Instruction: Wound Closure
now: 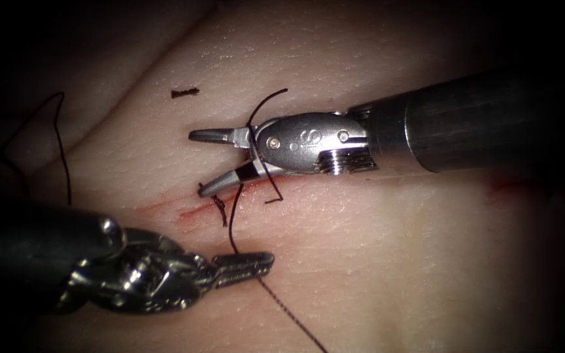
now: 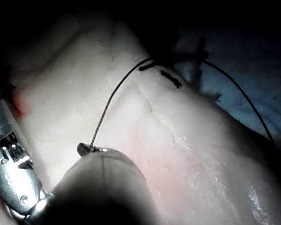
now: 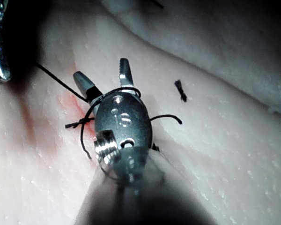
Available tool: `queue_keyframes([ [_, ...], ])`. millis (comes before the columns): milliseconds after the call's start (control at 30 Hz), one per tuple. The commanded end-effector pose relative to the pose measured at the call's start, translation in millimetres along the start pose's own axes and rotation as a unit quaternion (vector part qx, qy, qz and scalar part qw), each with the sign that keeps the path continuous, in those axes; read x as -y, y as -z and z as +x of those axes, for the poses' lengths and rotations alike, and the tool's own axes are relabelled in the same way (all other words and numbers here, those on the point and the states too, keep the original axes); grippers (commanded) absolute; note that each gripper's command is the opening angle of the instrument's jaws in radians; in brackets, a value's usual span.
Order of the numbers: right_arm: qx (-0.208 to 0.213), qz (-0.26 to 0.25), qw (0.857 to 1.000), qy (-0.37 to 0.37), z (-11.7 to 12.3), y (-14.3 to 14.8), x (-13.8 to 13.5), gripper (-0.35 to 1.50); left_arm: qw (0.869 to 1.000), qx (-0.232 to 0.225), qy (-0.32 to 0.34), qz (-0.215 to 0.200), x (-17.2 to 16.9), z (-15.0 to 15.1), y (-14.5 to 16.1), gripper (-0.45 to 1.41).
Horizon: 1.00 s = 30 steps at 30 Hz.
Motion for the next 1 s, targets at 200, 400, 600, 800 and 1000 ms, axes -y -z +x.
queue_keyframes([
  [200,0.010,0.023,1.000,0.008,-1.4,-0.6,1.2,0.99,1.000,-0.005,-0.016,-0.007,1.3,-0.8,1.7,-0.45],
  [400,0.009,0.042,0.999,0.013,-2.0,-0.5,1.8,0.96,1.000,-0.001,-0.021,0.001,2.5,-1.9,4.0,-0.45],
  [600,0.008,0.068,0.997,0.019,-2.1,-0.7,2.3,0.93,0.999,-0.004,-0.033,0.016,4.0,-4.1,4.4,-0.45],
  [800,0.000,0.096,0.995,0.021,-1.9,-0.8,2.8,0.93,0.998,-0.004,-0.046,0.049,5.5,-6.6,4.4,-0.45],
  [1000,-0.011,0.113,0.993,0.023,-2.0,-0.5,3.0,0.86,0.996,-0.001,-0.054,0.065,5.9,-9.2,3.1,-0.45],
])
